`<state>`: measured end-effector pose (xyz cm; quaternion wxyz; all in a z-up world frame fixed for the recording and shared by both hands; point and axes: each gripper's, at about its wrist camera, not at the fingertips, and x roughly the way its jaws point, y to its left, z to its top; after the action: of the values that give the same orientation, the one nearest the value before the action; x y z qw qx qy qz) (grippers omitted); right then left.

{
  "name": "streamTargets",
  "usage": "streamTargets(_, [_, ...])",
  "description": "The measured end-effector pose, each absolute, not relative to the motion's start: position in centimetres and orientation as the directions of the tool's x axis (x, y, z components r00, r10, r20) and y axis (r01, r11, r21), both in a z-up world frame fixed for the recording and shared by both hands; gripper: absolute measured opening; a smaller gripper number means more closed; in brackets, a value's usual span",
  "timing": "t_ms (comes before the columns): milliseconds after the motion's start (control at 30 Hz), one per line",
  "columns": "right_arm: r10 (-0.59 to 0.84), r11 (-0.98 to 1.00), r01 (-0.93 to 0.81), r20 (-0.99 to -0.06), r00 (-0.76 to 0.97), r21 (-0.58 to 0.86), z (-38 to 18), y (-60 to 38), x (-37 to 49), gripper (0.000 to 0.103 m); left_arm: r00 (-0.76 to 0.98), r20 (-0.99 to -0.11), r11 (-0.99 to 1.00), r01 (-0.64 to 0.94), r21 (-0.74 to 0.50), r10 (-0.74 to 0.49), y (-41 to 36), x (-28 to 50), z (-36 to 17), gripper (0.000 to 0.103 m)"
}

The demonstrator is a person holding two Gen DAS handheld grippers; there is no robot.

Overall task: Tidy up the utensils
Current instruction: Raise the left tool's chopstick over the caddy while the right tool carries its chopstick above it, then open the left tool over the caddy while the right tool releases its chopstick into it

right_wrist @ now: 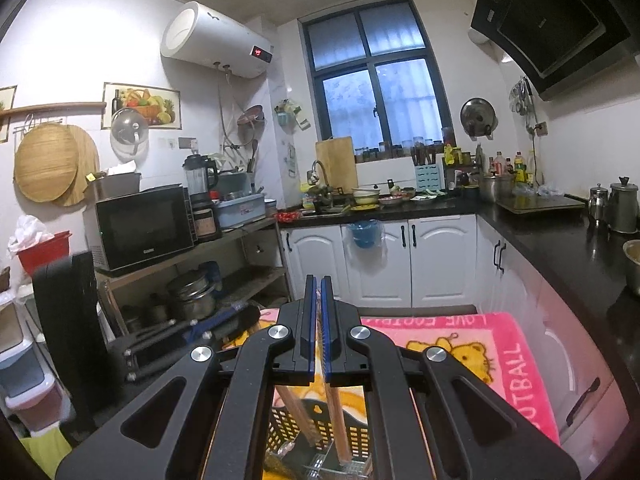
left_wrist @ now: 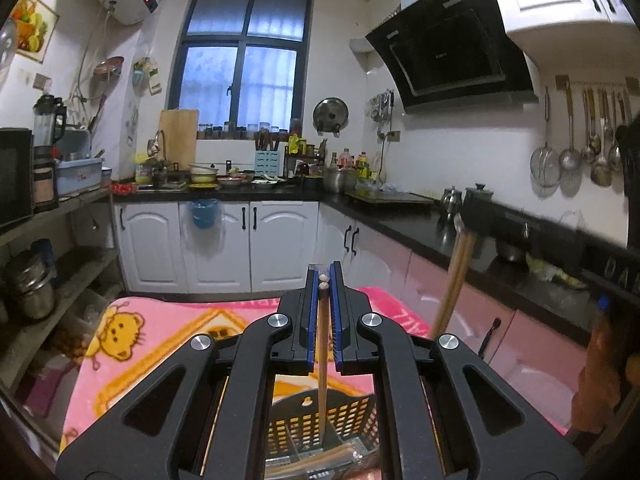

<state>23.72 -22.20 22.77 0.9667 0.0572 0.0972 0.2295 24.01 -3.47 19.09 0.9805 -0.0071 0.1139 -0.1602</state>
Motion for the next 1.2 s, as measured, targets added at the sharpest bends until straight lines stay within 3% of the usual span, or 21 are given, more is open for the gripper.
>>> streamTargets(700, [0.425, 0.901, -0.371, -0.288, 0.858, 0.224, 16.5, -21.5, 28.3, 0.003, 0.866, -0.345, 0.932, 0.340, -0.127, -0.362, -3.0, 26.2, 12.5, 0.003])
streamTargets(1200, [0.398, 0.915, -0.334, -0.372, 0.838, 0.226, 13.8, -23.1, 27.9, 0.003, 0.855, -0.375, 0.933, 0.330, -0.140, -0.359, -2.7, 25.5, 11.6, 0.003])
